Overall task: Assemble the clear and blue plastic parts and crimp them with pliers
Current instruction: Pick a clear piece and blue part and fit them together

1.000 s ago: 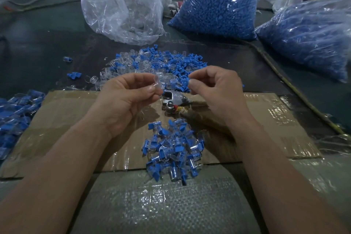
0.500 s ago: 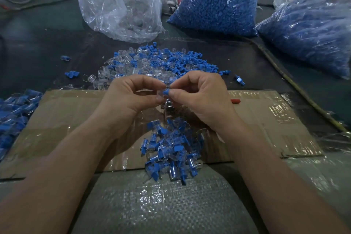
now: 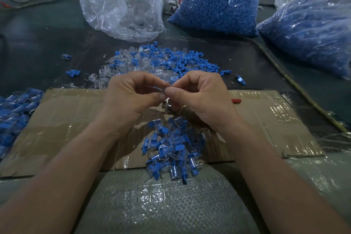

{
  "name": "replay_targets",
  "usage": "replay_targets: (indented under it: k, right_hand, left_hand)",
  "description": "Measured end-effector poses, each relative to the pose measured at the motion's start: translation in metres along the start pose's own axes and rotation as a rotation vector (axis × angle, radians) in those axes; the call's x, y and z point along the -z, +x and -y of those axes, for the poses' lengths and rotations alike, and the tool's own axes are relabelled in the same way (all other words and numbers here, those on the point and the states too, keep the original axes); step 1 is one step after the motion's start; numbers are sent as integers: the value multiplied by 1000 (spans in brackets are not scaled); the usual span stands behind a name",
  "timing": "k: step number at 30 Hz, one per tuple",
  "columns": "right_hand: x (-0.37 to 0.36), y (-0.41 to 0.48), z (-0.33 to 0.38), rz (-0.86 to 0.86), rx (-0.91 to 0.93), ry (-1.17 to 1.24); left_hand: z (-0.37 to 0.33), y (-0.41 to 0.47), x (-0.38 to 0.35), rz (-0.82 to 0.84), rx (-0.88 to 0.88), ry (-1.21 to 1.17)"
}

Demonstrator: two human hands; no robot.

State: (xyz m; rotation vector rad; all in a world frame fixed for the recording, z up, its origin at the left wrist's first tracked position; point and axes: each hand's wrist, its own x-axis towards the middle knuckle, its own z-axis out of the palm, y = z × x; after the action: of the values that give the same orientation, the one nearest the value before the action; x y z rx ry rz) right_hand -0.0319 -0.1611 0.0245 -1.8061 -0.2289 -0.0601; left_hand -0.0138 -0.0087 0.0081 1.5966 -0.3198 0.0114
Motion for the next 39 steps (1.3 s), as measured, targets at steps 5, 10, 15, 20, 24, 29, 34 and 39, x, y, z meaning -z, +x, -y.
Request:
replay_targets:
  k: [5, 10, 15, 20, 24, 29, 34, 39]
  right_hand:
    - [-1, -1, -1, -8, 9, -55]
    - [2, 1, -3, -9, -31, -43]
    - [6, 1, -2, 154, -97, 148]
    - [5, 2, -2, 125, -58, 145]
    - [6, 3, -3, 91, -47, 117]
    - [1, 3, -6, 99, -11, 103]
    - [-3, 4, -10, 102, 91, 11]
    - [-4, 4, -14, 42, 240, -94]
  left_hand:
    - [0, -1, -2, 4, -36, 22]
    - [0, 0, 0, 4, -45, -11]
    - [2, -1, 2, 7, -25, 73]
    - [-2, -2, 3, 54, 14, -8]
    - [-5, -1, 2, 48, 71, -101]
    - [-4, -1, 2, 32, 125, -69]
    - [0, 4, 5, 23, 219, -191]
    - [0, 5, 7, 58, 278, -251]
